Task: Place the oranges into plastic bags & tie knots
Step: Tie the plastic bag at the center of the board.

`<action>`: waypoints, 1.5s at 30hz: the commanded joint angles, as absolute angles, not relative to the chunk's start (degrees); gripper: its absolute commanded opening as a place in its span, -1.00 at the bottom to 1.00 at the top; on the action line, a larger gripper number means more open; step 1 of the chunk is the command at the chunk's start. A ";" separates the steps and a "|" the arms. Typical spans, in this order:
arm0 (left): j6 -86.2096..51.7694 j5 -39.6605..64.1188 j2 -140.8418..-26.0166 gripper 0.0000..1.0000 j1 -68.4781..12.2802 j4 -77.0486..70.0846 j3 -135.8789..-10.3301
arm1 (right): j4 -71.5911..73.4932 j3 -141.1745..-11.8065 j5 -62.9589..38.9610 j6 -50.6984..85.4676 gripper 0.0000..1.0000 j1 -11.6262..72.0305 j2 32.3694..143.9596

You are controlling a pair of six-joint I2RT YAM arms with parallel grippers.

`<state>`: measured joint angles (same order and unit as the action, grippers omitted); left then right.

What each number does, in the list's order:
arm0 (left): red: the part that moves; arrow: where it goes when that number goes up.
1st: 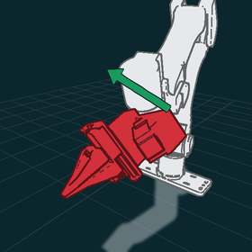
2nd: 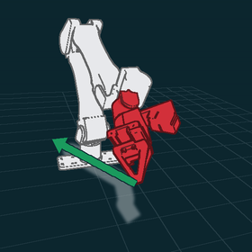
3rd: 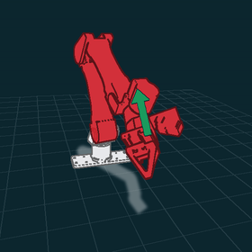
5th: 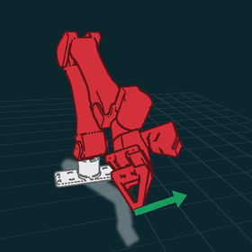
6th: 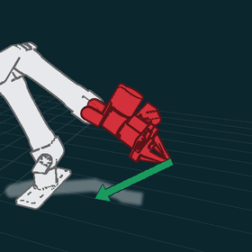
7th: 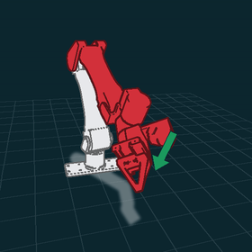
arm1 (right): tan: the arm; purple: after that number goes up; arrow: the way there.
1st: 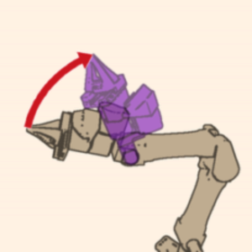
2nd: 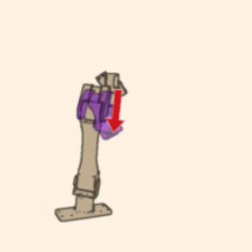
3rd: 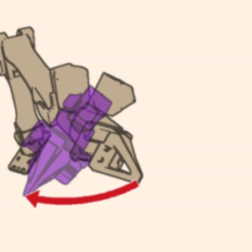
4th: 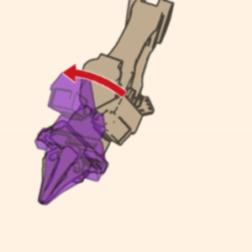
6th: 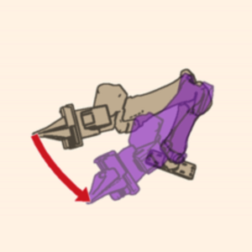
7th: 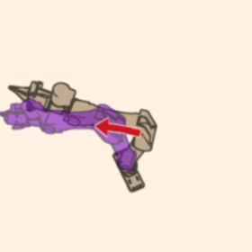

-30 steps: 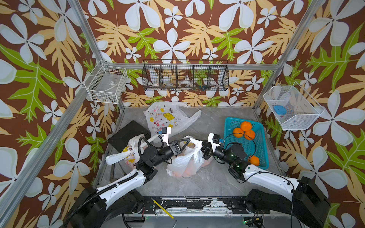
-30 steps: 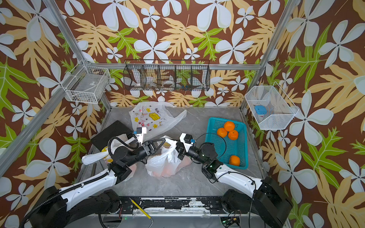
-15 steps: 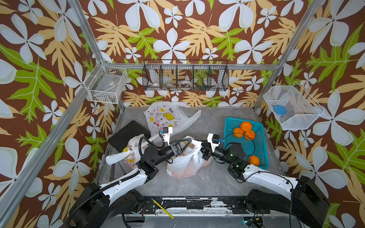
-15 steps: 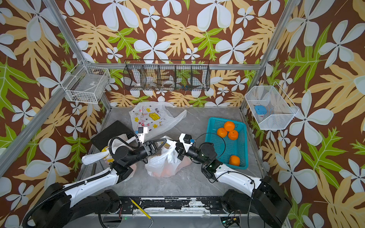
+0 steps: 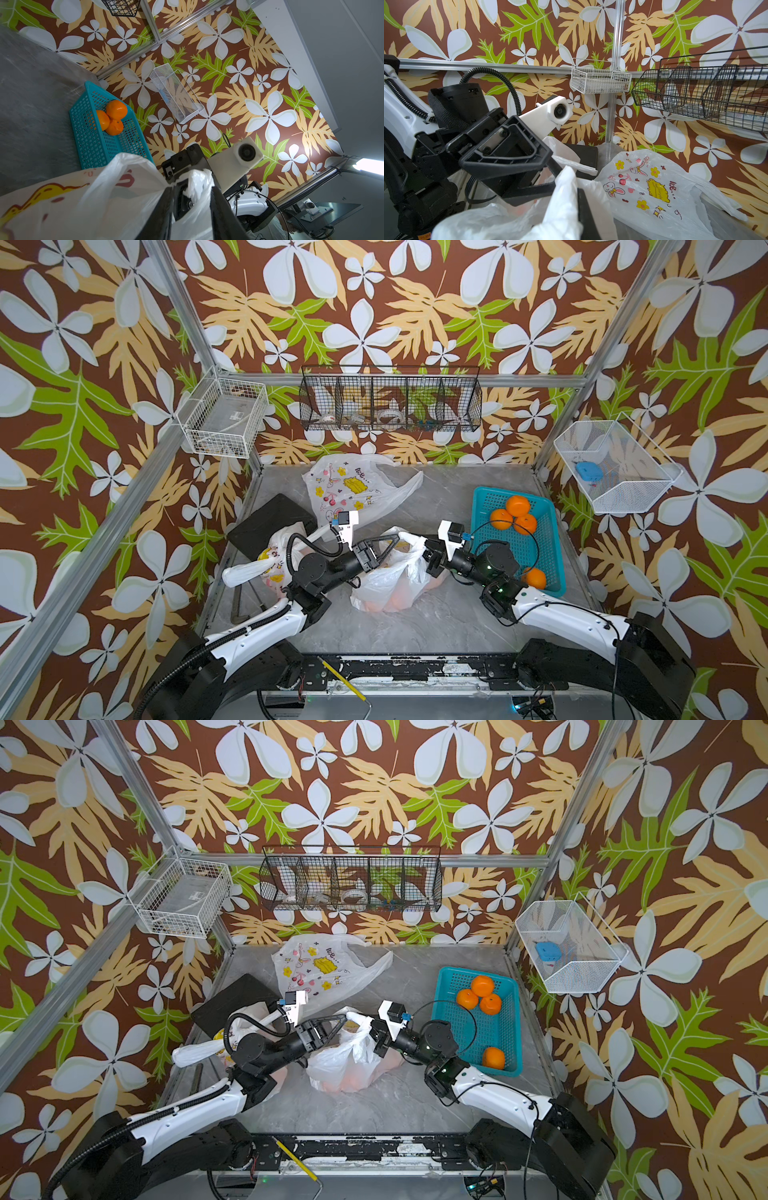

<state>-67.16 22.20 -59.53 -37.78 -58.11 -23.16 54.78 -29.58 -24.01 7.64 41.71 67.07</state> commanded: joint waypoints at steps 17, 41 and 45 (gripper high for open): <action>-67.72 25.05 -63.62 -0.58 -37.79 -62.53 -25.22 | 56.30 -29.84 -24.44 8.26 -1.00 41.84 67.50; -65.87 22.00 -61.13 -1.00 -37.79 -60.56 -23.47 | 47.11 -26.76 -18.44 4.04 -0.23 41.64 58.72; -65.49 22.06 -61.04 -1.00 -37.79 -60.67 -23.51 | 39.99 -24.73 -14.03 2.47 0.20 41.30 51.83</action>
